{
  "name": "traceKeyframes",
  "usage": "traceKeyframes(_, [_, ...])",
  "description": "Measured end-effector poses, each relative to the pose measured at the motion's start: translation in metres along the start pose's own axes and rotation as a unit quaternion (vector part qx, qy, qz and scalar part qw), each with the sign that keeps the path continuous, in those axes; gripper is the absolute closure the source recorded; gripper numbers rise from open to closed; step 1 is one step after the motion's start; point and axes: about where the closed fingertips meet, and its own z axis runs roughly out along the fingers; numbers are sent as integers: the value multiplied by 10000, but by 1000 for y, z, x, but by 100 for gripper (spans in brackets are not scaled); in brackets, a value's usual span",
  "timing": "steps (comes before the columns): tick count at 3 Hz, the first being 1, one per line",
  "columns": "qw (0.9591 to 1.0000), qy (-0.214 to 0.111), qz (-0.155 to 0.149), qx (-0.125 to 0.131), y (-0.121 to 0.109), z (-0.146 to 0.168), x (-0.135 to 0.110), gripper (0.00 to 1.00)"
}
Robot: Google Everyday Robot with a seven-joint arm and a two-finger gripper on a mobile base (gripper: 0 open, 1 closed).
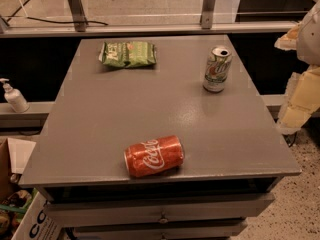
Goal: Place coke can upright
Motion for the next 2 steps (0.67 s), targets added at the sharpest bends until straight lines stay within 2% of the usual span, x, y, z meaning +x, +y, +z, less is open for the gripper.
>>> traceKeyframes(1, [10000,0,0,1,0,0,0,0])
traceKeyframes(2, [9999,-102,-107,-64,11,5,-13,0])
